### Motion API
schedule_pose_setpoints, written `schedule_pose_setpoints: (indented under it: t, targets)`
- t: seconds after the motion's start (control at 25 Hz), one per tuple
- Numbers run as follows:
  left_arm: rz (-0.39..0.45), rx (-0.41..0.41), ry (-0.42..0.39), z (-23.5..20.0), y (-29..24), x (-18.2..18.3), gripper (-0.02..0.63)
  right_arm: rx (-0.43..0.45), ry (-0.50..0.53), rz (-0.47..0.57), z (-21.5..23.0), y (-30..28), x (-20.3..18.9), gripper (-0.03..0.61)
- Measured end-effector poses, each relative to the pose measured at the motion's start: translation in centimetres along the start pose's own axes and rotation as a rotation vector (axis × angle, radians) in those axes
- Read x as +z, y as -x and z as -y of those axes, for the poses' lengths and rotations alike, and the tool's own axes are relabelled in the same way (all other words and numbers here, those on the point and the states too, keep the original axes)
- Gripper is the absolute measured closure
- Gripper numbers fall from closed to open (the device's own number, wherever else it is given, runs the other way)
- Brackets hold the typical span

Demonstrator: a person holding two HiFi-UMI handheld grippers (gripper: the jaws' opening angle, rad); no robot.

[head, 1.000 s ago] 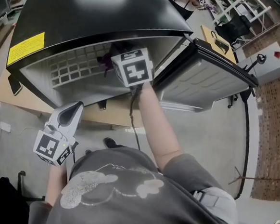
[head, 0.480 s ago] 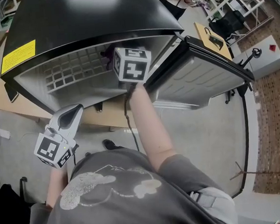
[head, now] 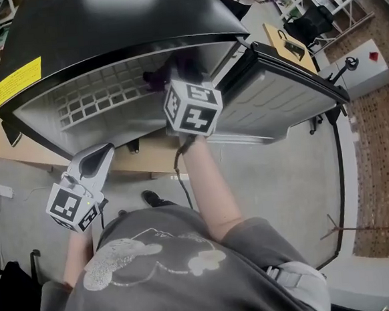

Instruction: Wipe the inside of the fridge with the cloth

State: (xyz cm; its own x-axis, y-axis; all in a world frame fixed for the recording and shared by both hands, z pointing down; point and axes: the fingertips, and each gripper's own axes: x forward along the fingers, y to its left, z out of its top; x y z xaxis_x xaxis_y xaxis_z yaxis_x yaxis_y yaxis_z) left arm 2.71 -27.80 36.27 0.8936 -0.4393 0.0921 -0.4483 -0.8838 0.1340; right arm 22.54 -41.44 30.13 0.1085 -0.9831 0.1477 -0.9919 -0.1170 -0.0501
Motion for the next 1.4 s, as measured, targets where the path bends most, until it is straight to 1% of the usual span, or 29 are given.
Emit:
schedule_pose_setpoints:
  t: [0.16,0.36,0.48,0.6,0.68,0.76,0.96,1.12,1.24,1.32,1.4]
  targets:
    - [0.000,-0.041,0.005,0.5,-0.5,-0.7,0.597,-0.026,-0.006,0.007,1.1,2.7,-0.8,0.495]
    - [-0.009,-0.096,0.005,1.3,-1.3,-1.2,0.597,-0.050,-0.008,-0.051,2.4,5.3,-3.7,0.495]
    - [-0.013,-0.123,0.015,1.9,-1.8,-1.1,0.597,-0.025,-0.032,-0.044,2.4,6.5,-5.2,0.495]
    - [-0.011,-0.130,0.015,2.1,-1.9,-1.1,0.597,0.007,-0.066,-0.033,1.4,7.6,-6.0,0.495]
    - [-0.014,-0.126,0.016,1.9,-1.8,-1.4,0.597,0.060,-0.094,-0.033,-0.3,8.3,-6.8,0.495]
    - [-0.024,-0.108,0.021,1.5,-1.5,-1.7,0.597,0.155,-0.092,-0.052,-3.2,8.6,-8.5,0.495]
    - [-0.037,-0.020,0.021,-0.3,0.7,-3.1,0.597,0.426,0.006,-0.168,-11.8,8.1,-15.2,0.495]
    - [-0.042,0.081,0.022,-2.4,2.8,-4.0,0.597,0.602,0.115,-0.178,-17.3,6.8,-17.4,0.495]
    - [-0.058,0.135,0.030,-3.2,3.8,-3.8,0.597,0.690,0.171,-0.157,-20.5,4.7,-17.7,0.495]
    - [-0.059,0.162,0.039,-3.5,4.4,-4.0,0.597,0.717,0.212,-0.144,-22.4,2.7,-17.6,0.495]
    - [-0.062,0.187,0.059,-3.6,4.9,-4.2,0.597,0.735,0.280,-0.128,-24.1,0.9,-17.7,0.495]
